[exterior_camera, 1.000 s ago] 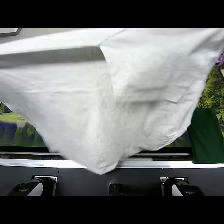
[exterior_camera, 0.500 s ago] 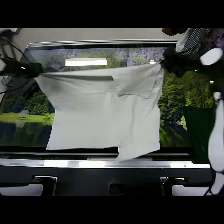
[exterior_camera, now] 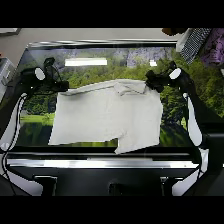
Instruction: Fold the clothes and pants, and hang the long-sleeved shirts on hangers.
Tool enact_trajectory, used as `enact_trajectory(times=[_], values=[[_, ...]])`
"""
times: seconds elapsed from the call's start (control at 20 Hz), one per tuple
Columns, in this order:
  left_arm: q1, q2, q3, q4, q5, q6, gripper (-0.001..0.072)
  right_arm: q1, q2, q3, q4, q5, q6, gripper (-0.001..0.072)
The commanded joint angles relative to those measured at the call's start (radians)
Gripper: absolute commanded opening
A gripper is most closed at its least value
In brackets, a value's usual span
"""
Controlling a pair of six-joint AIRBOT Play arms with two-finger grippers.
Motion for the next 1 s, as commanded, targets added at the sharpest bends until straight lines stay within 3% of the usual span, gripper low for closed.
enact_trajectory(times=[0.0, 0.2, 0.35, 0.7, 0.95], values=[[0.020, -0.001, 0.043, -0.005, -0.126, -0.014, 0.0489, -0.051, 0.019, 0.001, 0.031, 0.128, -0.056, 0.0422], [0.116, 0.099, 0.055, -0.093, -0.311, 0.049, 0.0512, -0.225, 0.130, 0.001, 0.045, 0.423, -0.337, 0.0429], [0.186, 0.197, -0.025, -0.207, -0.347, 0.092, 0.0511, -0.336, 0.192, -0.021, 0.042, 0.668, -0.530, 0.0427], [0.261, 0.543, -0.488, -0.219, -0.278, 0.107, 0.0511, -0.459, 0.370, -0.606, 0.090, 0.626, -0.705, 0.0420], [0.260, 0.575, -0.556, -0.219, -0.260, 0.106, 0.0511, -0.449, 0.372, -0.791, 0.093, 0.546, -0.764, 0.0421]])
